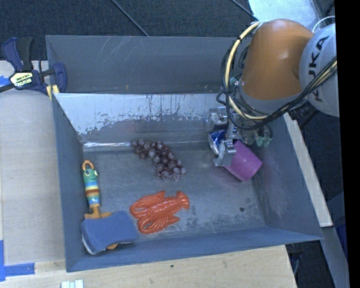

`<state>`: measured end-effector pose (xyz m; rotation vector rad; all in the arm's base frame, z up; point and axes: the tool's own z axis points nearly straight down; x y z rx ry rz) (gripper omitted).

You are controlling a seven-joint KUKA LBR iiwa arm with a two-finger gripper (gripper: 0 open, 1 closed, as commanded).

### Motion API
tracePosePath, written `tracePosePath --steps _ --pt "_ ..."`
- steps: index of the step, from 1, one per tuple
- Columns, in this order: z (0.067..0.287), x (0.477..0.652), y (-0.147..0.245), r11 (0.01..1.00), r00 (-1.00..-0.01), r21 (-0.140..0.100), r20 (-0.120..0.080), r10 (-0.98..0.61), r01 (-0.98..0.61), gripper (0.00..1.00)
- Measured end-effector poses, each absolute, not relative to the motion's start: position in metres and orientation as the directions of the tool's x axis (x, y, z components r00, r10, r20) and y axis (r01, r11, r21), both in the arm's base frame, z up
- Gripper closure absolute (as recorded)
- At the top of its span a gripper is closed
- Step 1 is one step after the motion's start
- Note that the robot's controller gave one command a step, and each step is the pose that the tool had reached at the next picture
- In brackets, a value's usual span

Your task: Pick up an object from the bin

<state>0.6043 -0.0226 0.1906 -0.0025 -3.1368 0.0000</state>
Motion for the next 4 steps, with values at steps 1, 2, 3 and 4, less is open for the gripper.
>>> tracePosePath --steps 1,2,3,4 --pt "0.196 0.606 -0.023 1.000 -1.000 0.000 -0.004 0.001 0.001 0.00" --pt "0.069 0.597 0.101 0.997 -0.997 0.003 -0.006 -0.071 -0.071 0.00" --pt "0.145 0.598 0.102 0.996 -0.996 -0.001 -0.015 0.086 0.086 0.00" --pt "0.100 0.616 0.069 1.000 -1.000 0.001 -0.004 -0.029 -0.029 0.00"
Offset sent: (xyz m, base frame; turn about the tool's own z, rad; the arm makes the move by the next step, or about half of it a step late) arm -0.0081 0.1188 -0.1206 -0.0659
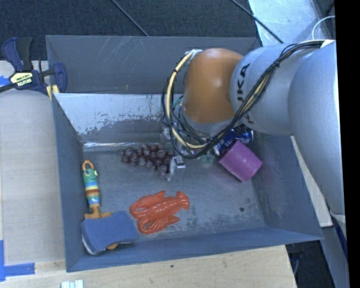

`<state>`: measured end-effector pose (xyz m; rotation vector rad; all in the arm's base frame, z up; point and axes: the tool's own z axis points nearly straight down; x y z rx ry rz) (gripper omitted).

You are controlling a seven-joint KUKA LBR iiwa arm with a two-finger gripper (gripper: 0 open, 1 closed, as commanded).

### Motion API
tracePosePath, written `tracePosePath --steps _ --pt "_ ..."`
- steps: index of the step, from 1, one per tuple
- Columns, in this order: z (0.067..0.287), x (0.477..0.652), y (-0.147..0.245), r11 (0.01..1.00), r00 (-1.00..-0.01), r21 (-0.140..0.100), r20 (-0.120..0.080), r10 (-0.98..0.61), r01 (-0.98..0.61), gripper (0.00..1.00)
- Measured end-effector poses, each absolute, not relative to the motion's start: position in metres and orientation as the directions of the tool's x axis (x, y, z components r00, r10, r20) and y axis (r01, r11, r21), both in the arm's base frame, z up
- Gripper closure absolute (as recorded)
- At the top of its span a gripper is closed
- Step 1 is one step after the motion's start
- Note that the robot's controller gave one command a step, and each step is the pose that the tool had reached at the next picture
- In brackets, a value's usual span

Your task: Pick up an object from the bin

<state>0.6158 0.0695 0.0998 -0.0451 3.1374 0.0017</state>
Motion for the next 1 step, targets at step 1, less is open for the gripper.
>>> tracePosePath --steps 1 --pt "0.0707 0.6127 0.0923 0.972 -0.972 0.005 -0.017 0.235 0.235 0.00"
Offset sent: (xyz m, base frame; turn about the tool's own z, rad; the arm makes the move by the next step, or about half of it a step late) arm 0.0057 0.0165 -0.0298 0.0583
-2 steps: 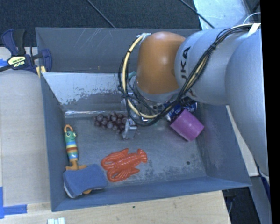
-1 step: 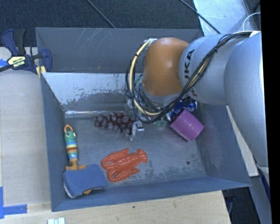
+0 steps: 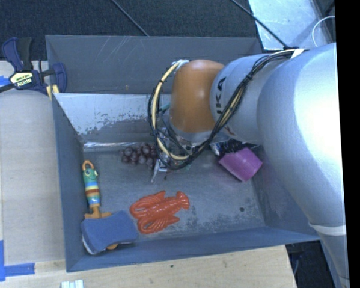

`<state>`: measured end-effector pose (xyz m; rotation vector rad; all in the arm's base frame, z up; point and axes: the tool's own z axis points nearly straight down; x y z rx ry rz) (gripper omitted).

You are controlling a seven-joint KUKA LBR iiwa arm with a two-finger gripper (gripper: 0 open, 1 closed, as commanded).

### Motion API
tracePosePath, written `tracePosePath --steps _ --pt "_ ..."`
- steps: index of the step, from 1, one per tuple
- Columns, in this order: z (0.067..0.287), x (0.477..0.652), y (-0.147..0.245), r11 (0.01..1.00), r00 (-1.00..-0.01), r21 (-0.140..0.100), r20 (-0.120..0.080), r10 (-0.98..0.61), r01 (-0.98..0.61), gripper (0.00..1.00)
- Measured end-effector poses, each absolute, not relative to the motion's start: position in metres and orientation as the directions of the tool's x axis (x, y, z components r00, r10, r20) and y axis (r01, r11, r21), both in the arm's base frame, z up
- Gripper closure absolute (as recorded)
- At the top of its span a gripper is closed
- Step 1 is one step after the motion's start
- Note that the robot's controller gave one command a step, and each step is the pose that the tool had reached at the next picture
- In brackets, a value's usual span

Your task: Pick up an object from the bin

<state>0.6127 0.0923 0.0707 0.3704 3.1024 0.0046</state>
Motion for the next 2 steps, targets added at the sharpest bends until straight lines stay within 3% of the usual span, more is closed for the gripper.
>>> tracePosePath --steps 1,2 --pt "0.0706 0.6225 0.0856 1.000 -1.000 0.003 -0.010 0.029 0.029 1.00" --pt "0.0706 0.6225 0.0856 1.000 -1.000 0.003 -0.010 0.029 0.029 1.00"
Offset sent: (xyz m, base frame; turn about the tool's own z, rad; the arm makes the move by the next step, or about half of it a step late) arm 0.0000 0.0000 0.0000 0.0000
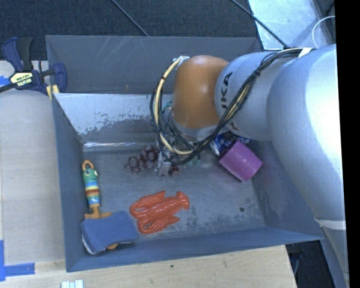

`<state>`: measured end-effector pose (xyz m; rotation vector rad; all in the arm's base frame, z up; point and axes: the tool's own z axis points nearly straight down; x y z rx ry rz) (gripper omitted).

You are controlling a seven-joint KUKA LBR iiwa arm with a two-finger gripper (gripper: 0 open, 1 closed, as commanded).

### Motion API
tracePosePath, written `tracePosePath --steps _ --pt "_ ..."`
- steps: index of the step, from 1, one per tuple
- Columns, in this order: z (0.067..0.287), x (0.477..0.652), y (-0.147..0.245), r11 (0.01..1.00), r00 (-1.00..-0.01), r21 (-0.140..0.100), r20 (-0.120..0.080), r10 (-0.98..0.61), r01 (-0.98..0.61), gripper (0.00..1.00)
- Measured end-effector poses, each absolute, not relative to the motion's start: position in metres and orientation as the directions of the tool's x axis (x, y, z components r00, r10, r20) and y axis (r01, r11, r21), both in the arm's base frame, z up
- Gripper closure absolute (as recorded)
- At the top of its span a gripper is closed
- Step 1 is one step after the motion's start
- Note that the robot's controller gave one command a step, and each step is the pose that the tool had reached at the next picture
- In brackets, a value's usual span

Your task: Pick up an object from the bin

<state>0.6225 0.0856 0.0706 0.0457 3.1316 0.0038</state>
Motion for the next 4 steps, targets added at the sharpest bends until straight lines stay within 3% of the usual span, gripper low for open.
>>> tracePosePath --steps 3,4 --pt "0.113 0.623 0.085 1.000 -1.000 0.003 -0.013 0.029 0.029 1.00" --pt "0.139 0.621 0.085 1.000 -1.000 0.002 -0.005 0.029 0.029 1.00"
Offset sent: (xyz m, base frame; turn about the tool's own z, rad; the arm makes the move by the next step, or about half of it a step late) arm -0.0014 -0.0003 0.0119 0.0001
